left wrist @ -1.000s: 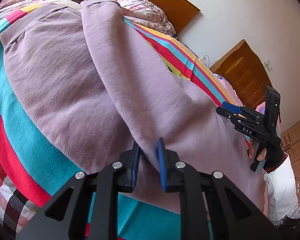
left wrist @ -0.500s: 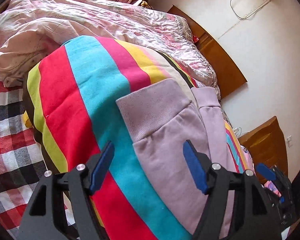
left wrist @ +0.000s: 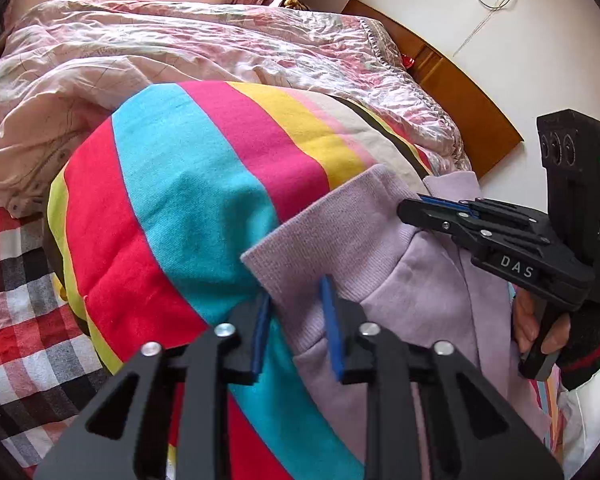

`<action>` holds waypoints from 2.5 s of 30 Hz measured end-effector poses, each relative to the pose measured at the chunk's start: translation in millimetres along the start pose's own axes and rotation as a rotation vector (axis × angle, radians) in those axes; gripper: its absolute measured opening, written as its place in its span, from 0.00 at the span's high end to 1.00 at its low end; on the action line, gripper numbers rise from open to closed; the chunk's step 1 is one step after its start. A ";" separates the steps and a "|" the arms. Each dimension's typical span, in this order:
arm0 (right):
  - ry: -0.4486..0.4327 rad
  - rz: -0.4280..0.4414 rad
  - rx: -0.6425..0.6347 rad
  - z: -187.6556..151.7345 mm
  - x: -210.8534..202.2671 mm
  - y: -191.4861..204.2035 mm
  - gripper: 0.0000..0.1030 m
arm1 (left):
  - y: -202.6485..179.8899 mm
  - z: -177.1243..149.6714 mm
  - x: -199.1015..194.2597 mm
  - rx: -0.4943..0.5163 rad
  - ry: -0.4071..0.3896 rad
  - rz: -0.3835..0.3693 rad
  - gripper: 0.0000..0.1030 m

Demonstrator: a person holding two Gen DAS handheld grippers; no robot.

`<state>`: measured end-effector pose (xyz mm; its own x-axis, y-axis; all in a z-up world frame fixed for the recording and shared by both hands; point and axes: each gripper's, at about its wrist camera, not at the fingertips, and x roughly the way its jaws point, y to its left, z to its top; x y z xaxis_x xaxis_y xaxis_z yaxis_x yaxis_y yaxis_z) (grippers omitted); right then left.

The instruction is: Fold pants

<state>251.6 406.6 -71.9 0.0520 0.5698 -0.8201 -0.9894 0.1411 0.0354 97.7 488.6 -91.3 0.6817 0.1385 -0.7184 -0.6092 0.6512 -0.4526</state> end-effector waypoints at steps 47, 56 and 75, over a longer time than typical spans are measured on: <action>-0.145 -0.056 0.087 -123.2 -139.4 98.8 0.54 | 13.1 7.7 2.3 -0.127 0.138 -0.478 0.38; 0.011 -0.152 0.245 -258.6 -170.1 135.7 0.74 | 0.5 20.5 18.8 -0.123 0.162 -0.519 0.39; 0.045 -0.466 0.038 -280.3 -175.8 178.2 0.97 | -26.3 27.9 -12.2 0.017 0.031 -0.379 0.91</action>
<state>28.1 104.6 -81.5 0.4829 0.4025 -0.7777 -0.8560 0.4041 -0.3224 116.7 490.7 -55.9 0.8445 -0.1369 -0.5178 -0.3095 0.6643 -0.6804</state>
